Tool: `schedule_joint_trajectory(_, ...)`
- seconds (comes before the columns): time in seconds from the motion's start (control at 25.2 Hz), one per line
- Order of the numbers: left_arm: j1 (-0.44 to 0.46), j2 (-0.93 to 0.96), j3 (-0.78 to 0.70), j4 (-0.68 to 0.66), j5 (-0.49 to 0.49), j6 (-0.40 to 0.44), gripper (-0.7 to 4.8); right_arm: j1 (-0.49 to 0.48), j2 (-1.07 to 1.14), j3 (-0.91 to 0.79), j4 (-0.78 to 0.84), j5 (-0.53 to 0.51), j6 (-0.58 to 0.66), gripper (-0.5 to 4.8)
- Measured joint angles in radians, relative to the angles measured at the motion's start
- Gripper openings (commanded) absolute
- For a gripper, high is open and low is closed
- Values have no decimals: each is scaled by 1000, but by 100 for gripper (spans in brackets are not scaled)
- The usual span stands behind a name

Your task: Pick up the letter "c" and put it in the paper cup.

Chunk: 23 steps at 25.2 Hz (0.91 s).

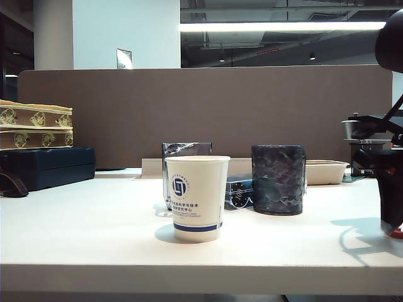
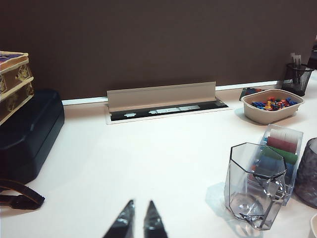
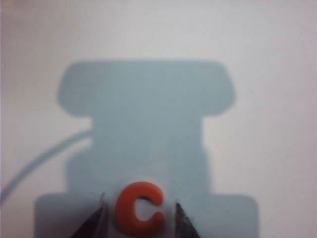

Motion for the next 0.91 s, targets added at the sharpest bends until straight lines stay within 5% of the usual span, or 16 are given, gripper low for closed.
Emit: schedule_joint_trajectory(0.91, -12, -1, 0, 12, 2, 0, 26, 0, 29, 6, 19, -18, -6, 116)
